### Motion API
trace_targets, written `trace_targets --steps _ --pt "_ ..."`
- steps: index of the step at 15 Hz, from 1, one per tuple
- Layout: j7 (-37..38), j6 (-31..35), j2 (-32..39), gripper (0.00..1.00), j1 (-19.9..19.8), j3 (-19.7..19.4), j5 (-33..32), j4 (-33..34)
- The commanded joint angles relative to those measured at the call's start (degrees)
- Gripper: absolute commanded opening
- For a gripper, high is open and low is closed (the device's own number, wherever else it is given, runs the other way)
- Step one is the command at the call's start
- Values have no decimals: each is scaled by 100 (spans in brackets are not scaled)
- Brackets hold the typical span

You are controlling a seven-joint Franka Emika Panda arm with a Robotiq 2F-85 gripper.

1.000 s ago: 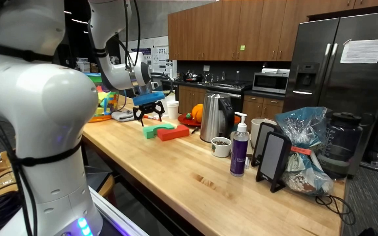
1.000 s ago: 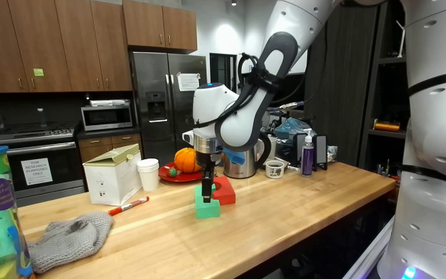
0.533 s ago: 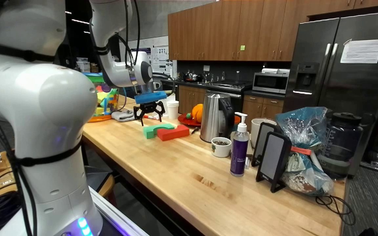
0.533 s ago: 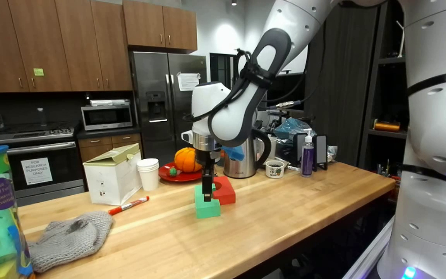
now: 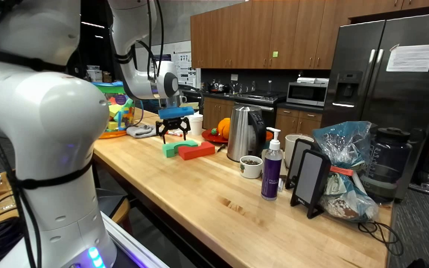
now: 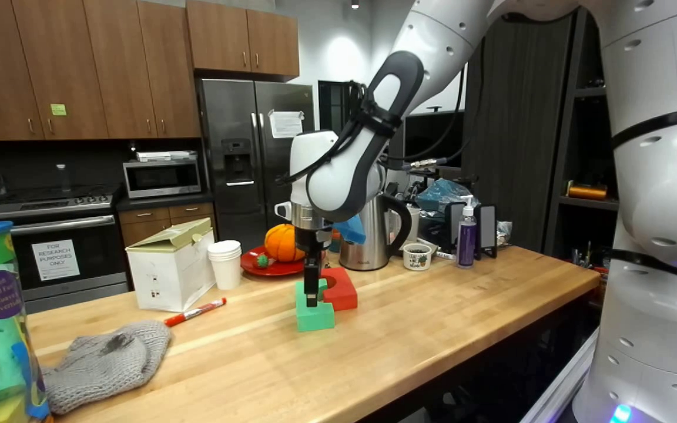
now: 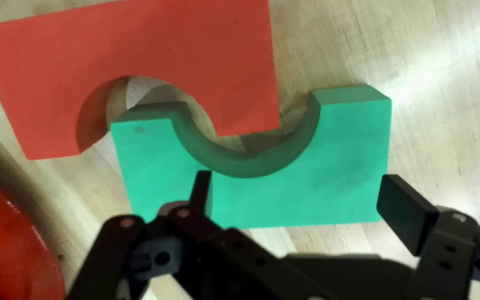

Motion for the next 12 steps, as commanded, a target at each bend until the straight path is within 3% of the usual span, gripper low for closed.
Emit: trace_targets --steps 1,12 --pt "-310 -100 340 100 -159 161 174 252" --pt "-419 -112 441 100 -254 233 185 358"
